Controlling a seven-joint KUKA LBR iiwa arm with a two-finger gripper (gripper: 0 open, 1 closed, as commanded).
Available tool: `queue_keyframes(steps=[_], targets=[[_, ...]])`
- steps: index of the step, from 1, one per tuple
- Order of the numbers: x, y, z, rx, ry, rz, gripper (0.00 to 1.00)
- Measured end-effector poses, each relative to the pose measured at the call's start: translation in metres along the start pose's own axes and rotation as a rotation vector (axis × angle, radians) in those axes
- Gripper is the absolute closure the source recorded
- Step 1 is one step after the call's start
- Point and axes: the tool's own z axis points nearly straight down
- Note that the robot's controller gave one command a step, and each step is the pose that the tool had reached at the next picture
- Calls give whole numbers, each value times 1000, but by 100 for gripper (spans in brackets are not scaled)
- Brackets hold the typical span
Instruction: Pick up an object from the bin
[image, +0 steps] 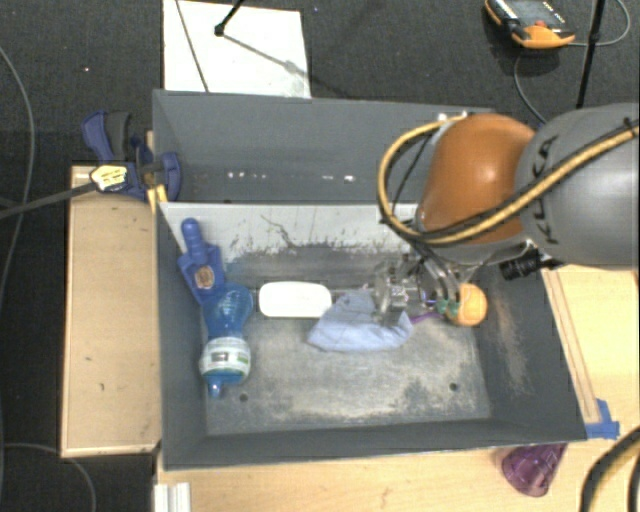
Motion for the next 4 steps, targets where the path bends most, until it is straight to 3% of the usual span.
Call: queue_keyframes(steps=[1, 2, 4], targets=[[-9, -33, 0, 2, -3, 81, 100], [-2, 26, 102, -1, -4, -111, 100], [-8, 23, 102, -1, -4, -127, 100]])
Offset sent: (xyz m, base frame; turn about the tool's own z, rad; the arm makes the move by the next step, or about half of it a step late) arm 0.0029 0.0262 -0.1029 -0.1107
